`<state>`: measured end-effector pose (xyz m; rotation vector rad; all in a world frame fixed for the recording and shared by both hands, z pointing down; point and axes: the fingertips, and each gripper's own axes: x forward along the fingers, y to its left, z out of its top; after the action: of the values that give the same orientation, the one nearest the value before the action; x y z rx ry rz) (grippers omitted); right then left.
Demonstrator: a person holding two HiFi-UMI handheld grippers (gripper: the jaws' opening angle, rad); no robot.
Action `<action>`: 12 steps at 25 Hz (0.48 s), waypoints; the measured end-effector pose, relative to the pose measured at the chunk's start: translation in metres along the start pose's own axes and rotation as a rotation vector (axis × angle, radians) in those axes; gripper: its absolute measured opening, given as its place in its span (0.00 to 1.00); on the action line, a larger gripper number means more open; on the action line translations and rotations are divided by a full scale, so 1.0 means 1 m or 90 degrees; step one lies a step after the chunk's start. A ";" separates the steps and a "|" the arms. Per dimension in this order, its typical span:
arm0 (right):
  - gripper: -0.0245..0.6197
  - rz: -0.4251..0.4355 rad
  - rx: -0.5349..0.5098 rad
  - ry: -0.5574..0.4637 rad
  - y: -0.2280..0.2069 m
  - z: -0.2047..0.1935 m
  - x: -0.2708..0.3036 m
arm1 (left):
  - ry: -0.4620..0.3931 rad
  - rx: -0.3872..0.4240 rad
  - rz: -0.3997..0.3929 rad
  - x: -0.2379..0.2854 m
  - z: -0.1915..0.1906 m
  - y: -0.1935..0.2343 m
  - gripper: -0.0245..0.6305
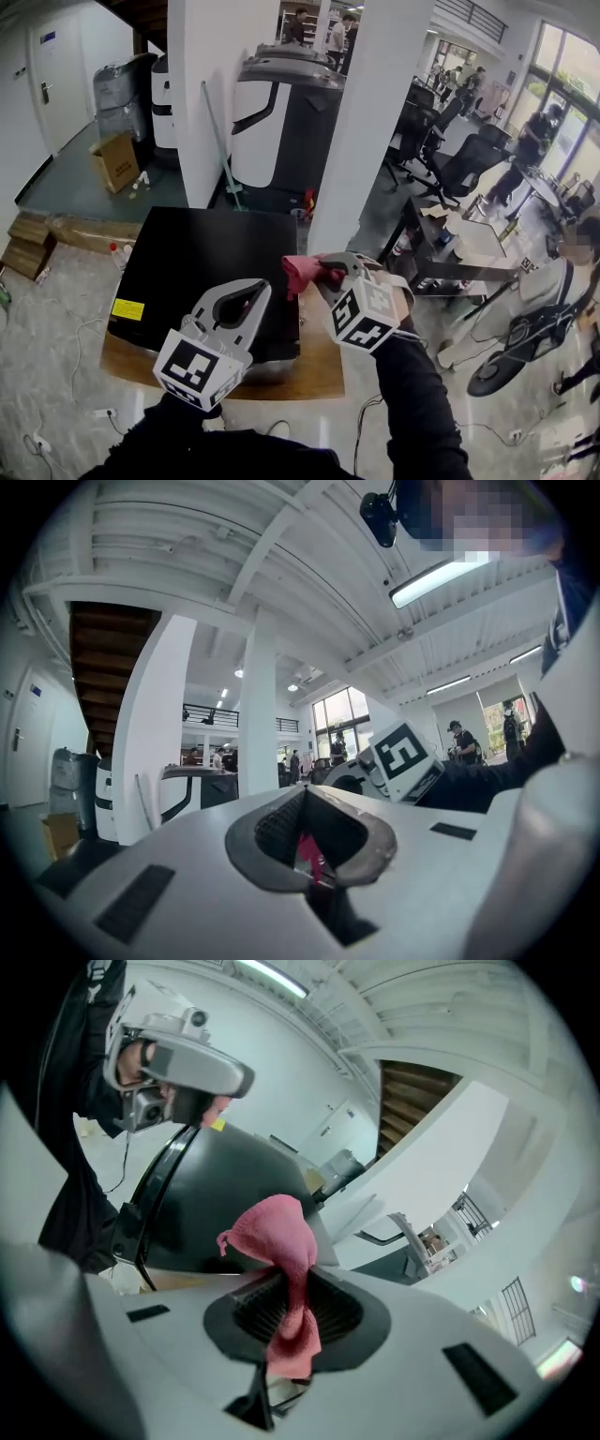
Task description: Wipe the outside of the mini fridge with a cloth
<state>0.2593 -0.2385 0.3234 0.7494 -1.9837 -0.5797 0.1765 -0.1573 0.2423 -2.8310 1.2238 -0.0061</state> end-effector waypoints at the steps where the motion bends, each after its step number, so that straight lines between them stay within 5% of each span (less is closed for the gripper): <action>1: 0.14 -0.011 0.008 -0.008 -0.011 -0.002 -0.003 | -0.008 -0.013 -0.004 0.004 0.004 -0.010 0.04; 6: 0.14 -0.057 0.065 -0.054 -0.047 -0.020 0.003 | -0.037 -0.070 -0.034 0.018 0.002 -0.065 0.04; 12: 0.14 -0.050 0.148 -0.130 -0.035 -0.061 0.039 | -0.040 -0.101 -0.079 0.044 -0.026 -0.143 0.04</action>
<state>0.3059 -0.2969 0.3526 0.9449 -2.2457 -0.4915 0.3098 -0.0929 0.2754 -3.0123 1.0796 0.1810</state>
